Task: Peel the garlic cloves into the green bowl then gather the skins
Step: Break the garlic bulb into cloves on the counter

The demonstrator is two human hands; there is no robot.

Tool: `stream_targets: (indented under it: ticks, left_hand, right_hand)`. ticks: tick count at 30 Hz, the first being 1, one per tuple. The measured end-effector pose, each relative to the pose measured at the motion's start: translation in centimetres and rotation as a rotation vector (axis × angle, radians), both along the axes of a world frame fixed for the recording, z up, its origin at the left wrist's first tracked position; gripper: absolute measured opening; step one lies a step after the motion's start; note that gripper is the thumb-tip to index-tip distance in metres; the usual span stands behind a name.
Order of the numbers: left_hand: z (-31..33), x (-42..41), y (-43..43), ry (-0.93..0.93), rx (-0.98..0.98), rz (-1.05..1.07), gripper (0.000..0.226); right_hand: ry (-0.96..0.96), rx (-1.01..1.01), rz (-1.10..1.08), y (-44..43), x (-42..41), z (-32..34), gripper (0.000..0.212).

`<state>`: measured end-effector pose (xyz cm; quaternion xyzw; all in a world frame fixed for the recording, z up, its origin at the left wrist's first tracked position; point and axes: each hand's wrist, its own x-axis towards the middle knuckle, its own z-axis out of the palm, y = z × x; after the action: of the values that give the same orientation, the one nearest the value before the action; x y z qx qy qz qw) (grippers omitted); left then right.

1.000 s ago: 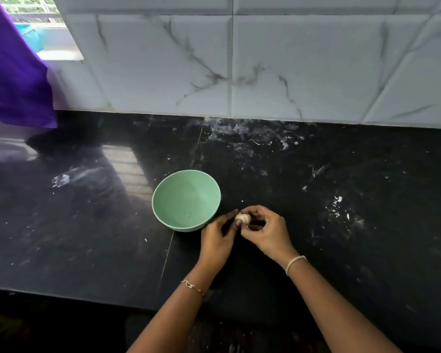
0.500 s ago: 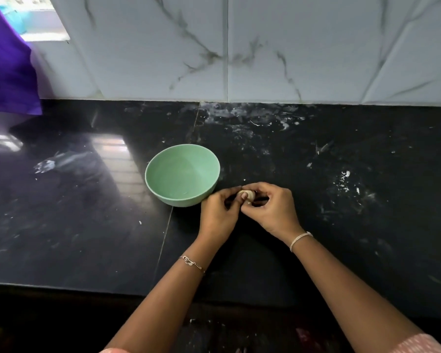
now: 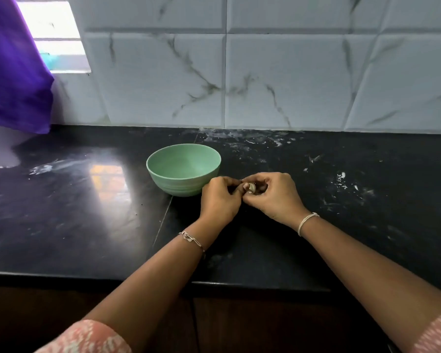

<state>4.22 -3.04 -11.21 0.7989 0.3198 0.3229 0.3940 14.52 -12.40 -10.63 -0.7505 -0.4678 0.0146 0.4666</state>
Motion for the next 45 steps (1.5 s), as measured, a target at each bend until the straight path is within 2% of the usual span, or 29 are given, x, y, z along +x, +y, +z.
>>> stream_targets:
  ticks: [13,19,23,31,35,38,41,45]
  left_hand:
    - [0.2,0.1,-0.1,-0.019,0.021,0.004,0.022]
    - [-0.2,0.4,0.5,-0.095,-0.097,-0.02,0.023]
    - [-0.5,0.6,0.6,-0.141,-0.169,-0.054,0.019]
    - [-0.1,0.5,0.6,-0.199,-0.273,-0.103,0.027]
    - [-0.1,0.7,0.6,-0.161,-0.212,-0.063,0.017]
    - [0.0,0.6,0.5,-0.101,-0.127,-0.048,0.02]
    - [0.2,0.5,0.4,-0.032,-0.042,-0.018,0.022]
    - [0.1,0.6,0.5,-0.014,-0.037,-0.008,0.02]
  right_hand:
    - [0.158,0.02,0.058,-0.1,0.5,0.0,0.018]
    - [0.551,0.103,0.283,-1.1,1.1,0.2,0.029]
    - [0.527,0.132,0.274,-0.9,1.4,0.2,0.03]
    - [0.584,0.107,0.299,-1.1,1.7,0.1,0.032]
    - [0.516,0.086,0.266,-1.1,1.1,0.4,0.02]
    - [0.416,0.078,0.162,-0.8,0.9,0.3,0.015]
    - [0.256,0.038,0.041,-0.1,1.0,0.2,0.015]
    - [0.011,-0.022,-0.065,0.3,0.3,0.4,0.016]
